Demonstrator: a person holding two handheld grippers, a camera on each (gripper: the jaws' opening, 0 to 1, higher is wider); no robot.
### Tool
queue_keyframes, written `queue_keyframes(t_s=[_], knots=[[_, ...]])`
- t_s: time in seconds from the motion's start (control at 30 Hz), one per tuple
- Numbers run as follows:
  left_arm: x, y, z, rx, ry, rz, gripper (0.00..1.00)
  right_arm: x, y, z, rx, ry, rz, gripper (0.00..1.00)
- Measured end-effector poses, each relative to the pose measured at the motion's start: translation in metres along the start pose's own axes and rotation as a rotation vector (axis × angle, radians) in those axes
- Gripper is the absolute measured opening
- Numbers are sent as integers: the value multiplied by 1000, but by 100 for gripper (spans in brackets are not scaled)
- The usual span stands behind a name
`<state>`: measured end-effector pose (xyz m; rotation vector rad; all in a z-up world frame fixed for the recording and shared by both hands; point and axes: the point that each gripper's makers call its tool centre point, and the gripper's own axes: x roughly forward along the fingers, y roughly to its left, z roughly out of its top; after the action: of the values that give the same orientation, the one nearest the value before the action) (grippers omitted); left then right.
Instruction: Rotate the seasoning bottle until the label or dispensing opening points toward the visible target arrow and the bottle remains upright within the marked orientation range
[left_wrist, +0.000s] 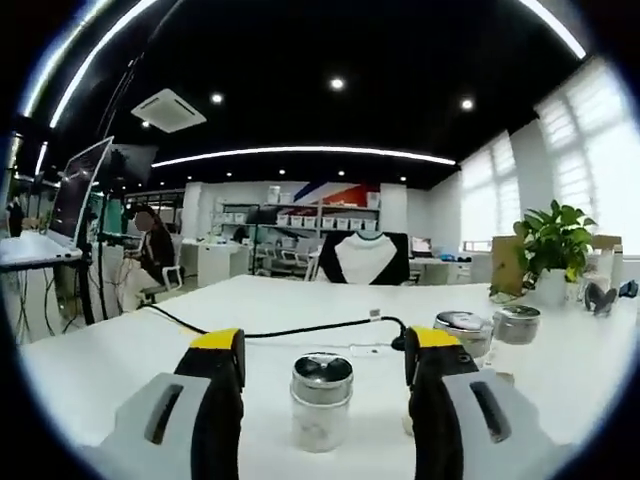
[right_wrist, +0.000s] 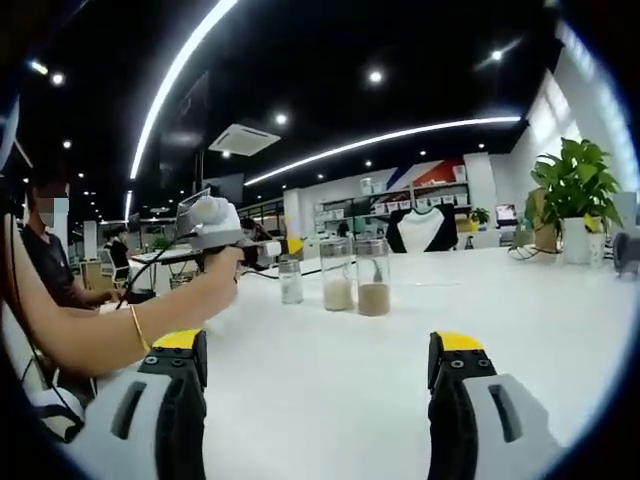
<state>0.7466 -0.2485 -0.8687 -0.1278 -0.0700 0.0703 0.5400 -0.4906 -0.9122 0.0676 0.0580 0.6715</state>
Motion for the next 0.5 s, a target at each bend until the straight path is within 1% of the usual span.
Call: queue_keyframes(t_s=[0.03,0.13,0.17,0.23,0.27,0.3,0.4,0.5], knots=[[2,1,-4,-20,5,2,69,0,0,0,-2,1,0,92],[9,8,-18,8,40,38,67,1,-1,-1,0,3,-6,92],[11,9,-21,19,43,44,65,1,-2,-1,3,4,-9,92],[13,8,-26,35,48,41,60,2,-3,-1,2,3,-13,92],[15,6,-27,64,46,31,59,2,-4,-1,2,5,-16,92],[16,6,-27,75,48,28,58,2,-4,-2,1,6,-16,92],[19,7,-34,121,70,28,55,3,-6,-4,-1,19,-19,92],[21,11,-37,115,78,28,52,5,-6,-7,-2,32,-15,92]])
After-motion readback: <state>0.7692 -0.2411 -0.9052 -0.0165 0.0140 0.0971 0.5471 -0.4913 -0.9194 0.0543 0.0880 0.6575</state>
